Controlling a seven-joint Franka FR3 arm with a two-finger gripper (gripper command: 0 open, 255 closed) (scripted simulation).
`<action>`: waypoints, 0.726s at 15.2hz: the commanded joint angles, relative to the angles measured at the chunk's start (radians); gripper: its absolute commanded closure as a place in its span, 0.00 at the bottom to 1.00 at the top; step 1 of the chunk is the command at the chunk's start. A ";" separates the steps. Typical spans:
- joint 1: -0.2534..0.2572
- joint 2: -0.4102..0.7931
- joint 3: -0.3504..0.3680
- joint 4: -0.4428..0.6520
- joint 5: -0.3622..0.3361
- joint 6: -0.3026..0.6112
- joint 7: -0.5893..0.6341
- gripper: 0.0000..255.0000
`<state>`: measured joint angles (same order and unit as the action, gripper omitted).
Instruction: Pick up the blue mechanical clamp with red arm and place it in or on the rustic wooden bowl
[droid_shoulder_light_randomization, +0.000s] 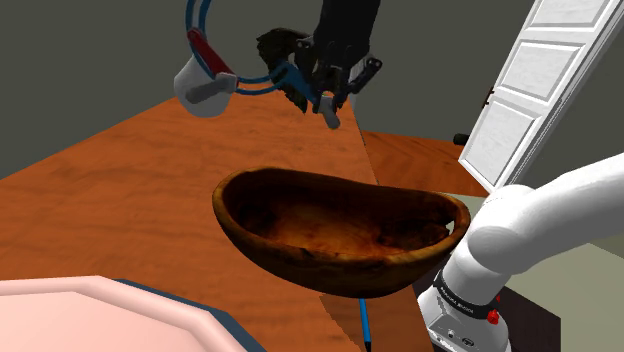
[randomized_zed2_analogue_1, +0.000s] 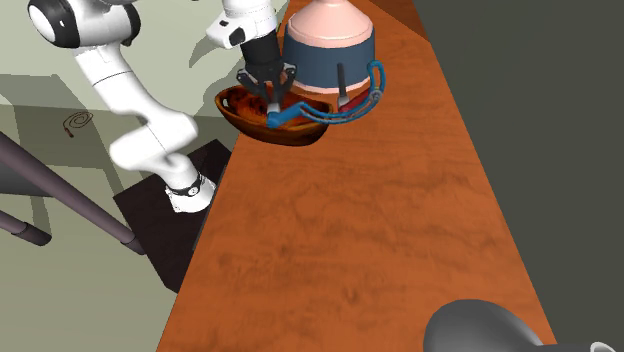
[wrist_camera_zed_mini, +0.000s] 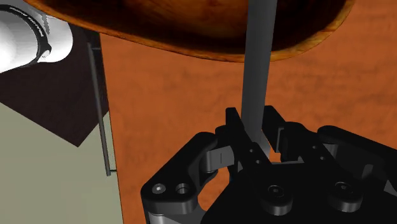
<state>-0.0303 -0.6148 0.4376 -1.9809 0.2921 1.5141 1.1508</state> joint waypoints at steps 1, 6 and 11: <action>0.025 -0.078 -0.003 -0.055 0.025 -0.018 0.013 1.00; 0.086 -0.245 -0.007 -0.159 0.076 -0.074 0.053 1.00; 0.154 -0.411 0.001 -0.237 0.131 -0.152 0.118 1.00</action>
<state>0.1059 -0.9802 0.4359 -2.1888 0.4078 1.3766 1.2538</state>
